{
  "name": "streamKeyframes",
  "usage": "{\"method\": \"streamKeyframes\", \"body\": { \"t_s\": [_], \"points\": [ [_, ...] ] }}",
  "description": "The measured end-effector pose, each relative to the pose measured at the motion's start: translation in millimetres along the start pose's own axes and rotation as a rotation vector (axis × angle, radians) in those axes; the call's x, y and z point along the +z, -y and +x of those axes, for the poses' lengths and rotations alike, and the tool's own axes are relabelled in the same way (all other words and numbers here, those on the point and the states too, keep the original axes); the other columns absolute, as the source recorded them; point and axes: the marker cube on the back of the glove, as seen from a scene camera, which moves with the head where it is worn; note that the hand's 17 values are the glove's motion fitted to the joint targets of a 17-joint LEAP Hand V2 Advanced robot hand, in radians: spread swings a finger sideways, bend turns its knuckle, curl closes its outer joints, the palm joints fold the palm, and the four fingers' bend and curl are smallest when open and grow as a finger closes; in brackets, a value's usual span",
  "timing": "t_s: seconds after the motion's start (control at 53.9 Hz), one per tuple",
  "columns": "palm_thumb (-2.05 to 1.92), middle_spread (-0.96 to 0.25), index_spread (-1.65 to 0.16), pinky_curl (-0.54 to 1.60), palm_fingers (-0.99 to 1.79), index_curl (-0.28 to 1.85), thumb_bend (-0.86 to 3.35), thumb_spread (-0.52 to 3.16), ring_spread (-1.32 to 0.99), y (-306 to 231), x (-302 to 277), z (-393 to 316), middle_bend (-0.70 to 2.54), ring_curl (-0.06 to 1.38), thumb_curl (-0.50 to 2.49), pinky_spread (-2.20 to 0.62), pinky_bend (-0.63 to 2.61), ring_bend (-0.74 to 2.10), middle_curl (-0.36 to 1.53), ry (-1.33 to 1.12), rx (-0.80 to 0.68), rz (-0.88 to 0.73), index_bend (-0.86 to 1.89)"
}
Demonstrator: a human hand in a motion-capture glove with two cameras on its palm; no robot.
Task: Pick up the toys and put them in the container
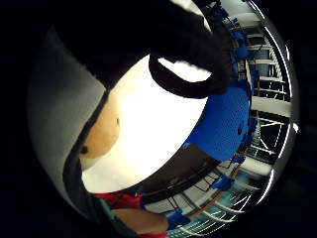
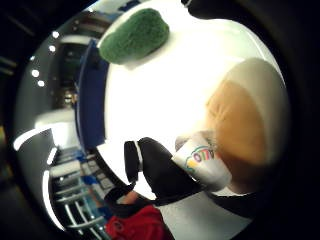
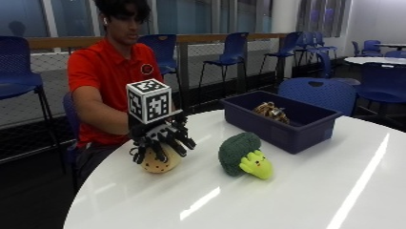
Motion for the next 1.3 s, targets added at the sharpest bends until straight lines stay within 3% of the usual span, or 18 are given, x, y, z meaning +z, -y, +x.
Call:
{"method": "streamKeyframes", "body": {
  "t_s": [0.353, 0.538, 0.705, 0.928, 1.3],
  "points": [
    [-0.04, -0.07, -0.38, 0.41, -0.04, 0.33, -0.05, 0.99, 0.05, -3, 33, 14, 0.14, 0.22, 0.23, 0.12, 1.17, 0.22, 0.26, -0.019, 0.019, -0.112, 0.15],
    [0.06, -0.07, -0.39, 0.4, 0.11, 0.3, 0.0, 1.08, -0.01, -8, 35, 14, 0.16, 0.3, 0.27, 0.05, 1.19, 0.55, 0.24, -0.071, 0.029, -0.131, 0.15],
    [0.18, -0.15, -0.4, 0.35, 0.36, 0.34, 0.05, 1.21, -0.17, -6, 33, 13, 0.27, 0.35, 0.32, -0.12, 1.03, 0.71, 0.29, -0.069, 0.038, -0.11, 0.21],
    [0.4, -0.27, -0.39, 0.36, 0.68, 0.31, 0.14, 1.31, -0.36, -5, 30, 11, 0.38, 0.39, 0.41, -0.36, 1.09, 0.83, 0.36, -0.043, 0.051, -0.012, 0.11],
    [0.68, -0.43, -0.39, 0.37, 1.0, 0.37, 0.16, 0.88, -0.52, 3, 8, 14, 0.53, 0.44, 0.65, -0.44, 1.0, 0.9, 0.48, 0.048, -0.009, 0.07, 0.19]
  ]
}}
